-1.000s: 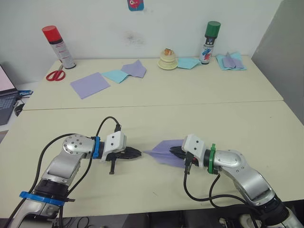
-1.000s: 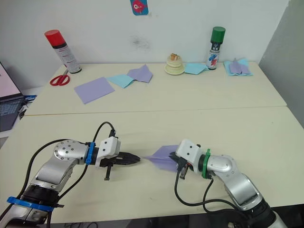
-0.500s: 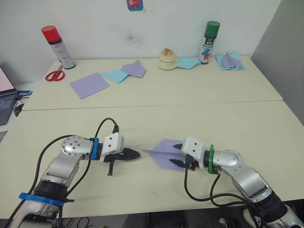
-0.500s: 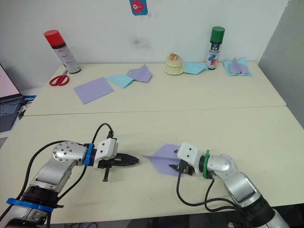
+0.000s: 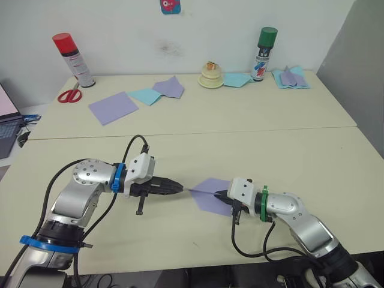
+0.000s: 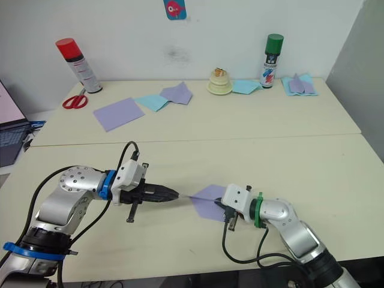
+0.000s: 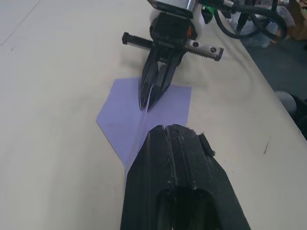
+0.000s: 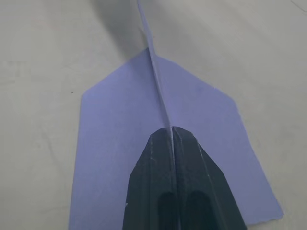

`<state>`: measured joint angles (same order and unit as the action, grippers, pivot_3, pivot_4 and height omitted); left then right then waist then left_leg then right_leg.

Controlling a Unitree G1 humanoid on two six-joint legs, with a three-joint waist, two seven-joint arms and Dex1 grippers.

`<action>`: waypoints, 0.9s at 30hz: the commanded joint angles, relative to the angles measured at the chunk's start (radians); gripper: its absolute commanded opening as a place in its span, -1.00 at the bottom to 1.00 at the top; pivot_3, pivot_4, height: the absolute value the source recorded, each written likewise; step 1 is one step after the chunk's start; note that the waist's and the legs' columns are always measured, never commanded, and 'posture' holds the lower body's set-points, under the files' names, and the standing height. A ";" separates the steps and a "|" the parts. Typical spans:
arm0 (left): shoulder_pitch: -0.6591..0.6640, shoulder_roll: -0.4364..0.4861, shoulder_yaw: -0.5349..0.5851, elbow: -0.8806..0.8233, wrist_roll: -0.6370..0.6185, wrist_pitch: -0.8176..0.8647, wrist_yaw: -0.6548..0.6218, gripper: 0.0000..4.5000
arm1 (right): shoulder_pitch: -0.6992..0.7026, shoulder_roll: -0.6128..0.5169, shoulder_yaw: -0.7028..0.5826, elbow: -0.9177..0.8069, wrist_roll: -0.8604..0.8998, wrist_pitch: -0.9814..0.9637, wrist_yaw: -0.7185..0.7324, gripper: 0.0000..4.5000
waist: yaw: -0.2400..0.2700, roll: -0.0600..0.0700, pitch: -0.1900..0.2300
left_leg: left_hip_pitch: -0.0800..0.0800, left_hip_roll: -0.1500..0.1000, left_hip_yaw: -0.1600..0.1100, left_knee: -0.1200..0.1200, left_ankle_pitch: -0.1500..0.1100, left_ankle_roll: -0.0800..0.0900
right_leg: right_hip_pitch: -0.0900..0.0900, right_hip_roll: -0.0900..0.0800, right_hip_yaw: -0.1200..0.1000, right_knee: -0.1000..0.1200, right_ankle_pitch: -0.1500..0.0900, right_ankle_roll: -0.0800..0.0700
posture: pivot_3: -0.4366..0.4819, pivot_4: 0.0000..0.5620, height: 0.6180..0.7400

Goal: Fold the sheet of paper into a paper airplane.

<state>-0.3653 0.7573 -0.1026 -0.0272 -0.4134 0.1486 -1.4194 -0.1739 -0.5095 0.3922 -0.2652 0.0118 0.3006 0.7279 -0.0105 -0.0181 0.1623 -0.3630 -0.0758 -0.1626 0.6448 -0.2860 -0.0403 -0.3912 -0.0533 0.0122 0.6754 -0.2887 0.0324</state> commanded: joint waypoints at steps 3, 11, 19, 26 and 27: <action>-0.066 -0.039 -0.009 -0.036 0.005 0.100 0.094 -1.00 | 0.122 0.035 -0.165 -0.186 0.011 0.082 -0.156 -0.99 | 0.008 0.000 0.000 | 0.000 -0.001 0.000 0.000 0.000 0.000 | 0.000 0.000 0.000 0.000 0.000 0.000 | -0.05 -0.47 1.00; -0.128 -0.109 -0.051 -0.035 0.029 0.149 0.140 -1.00 | 0.365 0.172 -0.434 -0.326 -0.002 0.242 -0.425 -0.99 | 0.006 0.000 0.000 | 0.000 0.000 0.000 0.000 0.000 -0.001 | -0.001 0.000 0.001 0.001 0.000 0.000 | -0.05 -0.47 1.00; -0.149 -0.156 -0.085 0.011 0.127 0.089 0.206 -1.00 | 0.311 0.195 -0.477 -0.284 0.036 0.347 -0.456 -0.99 | -0.001 0.000 0.000 | 0.001 0.000 0.002 0.000 0.000 0.000 | -0.001 0.000 0.002 0.003 0.000 0.000 | -0.05 -0.47 1.00; -0.062 -0.122 -0.028 0.016 0.185 0.038 0.300 -0.24 | 0.304 0.075 -0.510 -0.368 0.123 0.326 -0.305 -0.10 | -0.002 0.001 0.000 | 0.000 0.000 0.003 0.000 0.000 -0.001 | -0.002 0.000 0.003 0.002 0.000 0.000 | -0.05 -0.47 1.00; -0.043 -0.111 -0.013 0.009 0.184 0.036 0.312 -0.11 | 0.307 0.043 -0.525 -0.384 0.146 0.323 -0.269 0.07 | -0.002 0.001 0.000 | 0.000 0.000 0.003 0.000 0.000 0.000 | -0.002 0.000 0.003 0.002 0.000 0.000 | -0.05 -0.47 1.00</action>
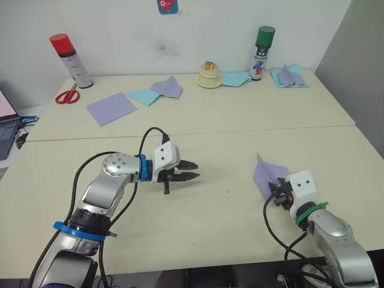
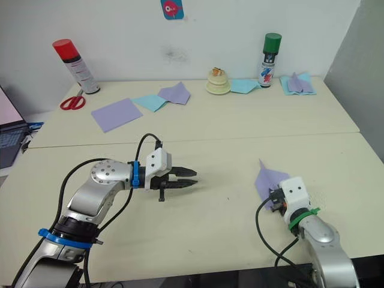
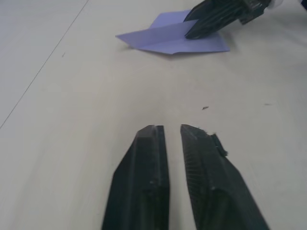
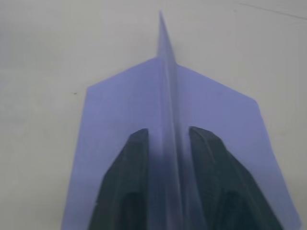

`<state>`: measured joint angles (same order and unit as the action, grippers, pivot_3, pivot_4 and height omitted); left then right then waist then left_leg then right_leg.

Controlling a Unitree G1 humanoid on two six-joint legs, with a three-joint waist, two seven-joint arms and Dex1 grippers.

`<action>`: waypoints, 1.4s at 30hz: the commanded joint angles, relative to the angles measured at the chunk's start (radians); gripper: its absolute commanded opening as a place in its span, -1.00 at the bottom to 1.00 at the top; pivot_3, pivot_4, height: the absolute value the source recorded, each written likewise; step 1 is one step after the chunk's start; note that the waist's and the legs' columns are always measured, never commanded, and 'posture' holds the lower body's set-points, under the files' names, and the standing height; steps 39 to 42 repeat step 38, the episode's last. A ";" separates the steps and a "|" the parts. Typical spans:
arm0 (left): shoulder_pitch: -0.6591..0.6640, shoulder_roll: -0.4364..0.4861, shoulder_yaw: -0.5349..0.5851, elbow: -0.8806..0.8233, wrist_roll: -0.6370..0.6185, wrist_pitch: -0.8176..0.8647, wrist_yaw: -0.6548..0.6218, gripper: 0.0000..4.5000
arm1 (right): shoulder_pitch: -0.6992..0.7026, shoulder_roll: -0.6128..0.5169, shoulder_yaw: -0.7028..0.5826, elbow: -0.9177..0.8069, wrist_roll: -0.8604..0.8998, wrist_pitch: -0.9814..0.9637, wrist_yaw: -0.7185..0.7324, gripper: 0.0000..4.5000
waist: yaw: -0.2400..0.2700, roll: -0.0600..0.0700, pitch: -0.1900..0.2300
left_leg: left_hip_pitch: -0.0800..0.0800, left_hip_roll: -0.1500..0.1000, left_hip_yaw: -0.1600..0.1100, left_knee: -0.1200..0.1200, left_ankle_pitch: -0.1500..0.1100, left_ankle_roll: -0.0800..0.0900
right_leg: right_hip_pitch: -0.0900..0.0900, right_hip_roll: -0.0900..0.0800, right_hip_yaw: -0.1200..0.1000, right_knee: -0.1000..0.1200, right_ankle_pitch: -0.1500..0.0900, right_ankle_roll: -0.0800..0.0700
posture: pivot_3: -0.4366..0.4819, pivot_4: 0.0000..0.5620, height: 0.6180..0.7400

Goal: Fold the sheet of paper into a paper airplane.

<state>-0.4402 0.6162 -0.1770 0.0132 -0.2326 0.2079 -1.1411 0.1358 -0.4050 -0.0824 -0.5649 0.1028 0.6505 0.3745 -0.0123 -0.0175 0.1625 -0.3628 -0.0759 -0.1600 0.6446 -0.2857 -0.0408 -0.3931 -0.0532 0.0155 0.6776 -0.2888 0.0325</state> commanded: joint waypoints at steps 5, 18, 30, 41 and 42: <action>0.153 0.088 0.159 -0.082 -0.006 -0.035 0.087 0.61 | 0.042 -0.247 -0.180 -0.140 0.193 -0.053 0.311 0.90 | 0.002 0.001 0.001 | 0.000 0.000 -0.001 0.000 0.000 0.001 | 0.001 0.000 -0.001 0.000 0.000 0.000 | -0.05 -0.47 1.00; 0.430 0.226 0.320 -0.105 0.029 -0.064 0.158 0.99 | 0.256 -0.478 -0.511 0.005 0.259 -0.286 0.672 1.00 | 0.012 0.000 0.001 | 0.001 0.001 0.000 0.000 -0.001 0.001 | 0.004 -0.001 -0.002 -0.004 0.000 0.000 | -0.05 -0.47 1.00; 0.480 0.228 0.367 -0.118 -0.003 -0.036 0.154 0.99 | 0.208 -0.514 -0.495 0.142 0.234 -0.381 0.712 1.00 | 0.012 0.000 0.001 | 0.000 0.001 0.000 0.000 -0.001 0.001 | 0.004 -0.001 -0.002 -0.004 0.000 0.000 | -0.05 -0.47 1.00; 0.473 0.224 0.366 -0.110 -0.009 -0.039 0.152 0.99 | 0.186 -0.520 -0.469 0.165 0.224 -0.396 0.708 1.00 | 0.012 0.000 0.001 | 0.000 0.001 0.001 0.000 -0.001 0.001 | 0.004 -0.001 -0.002 -0.004 0.000 0.000 | -0.05 -0.47 1.00; 0.473 0.224 0.366 -0.110 -0.009 -0.039 0.152 0.99 | 0.186 -0.520 -0.469 0.165 0.224 -0.396 0.708 1.00 | 0.012 0.000 0.001 | 0.000 0.001 0.001 0.000 -0.001 0.001 | 0.004 -0.001 -0.002 -0.004 0.000 0.000 | -0.05 -0.47 1.00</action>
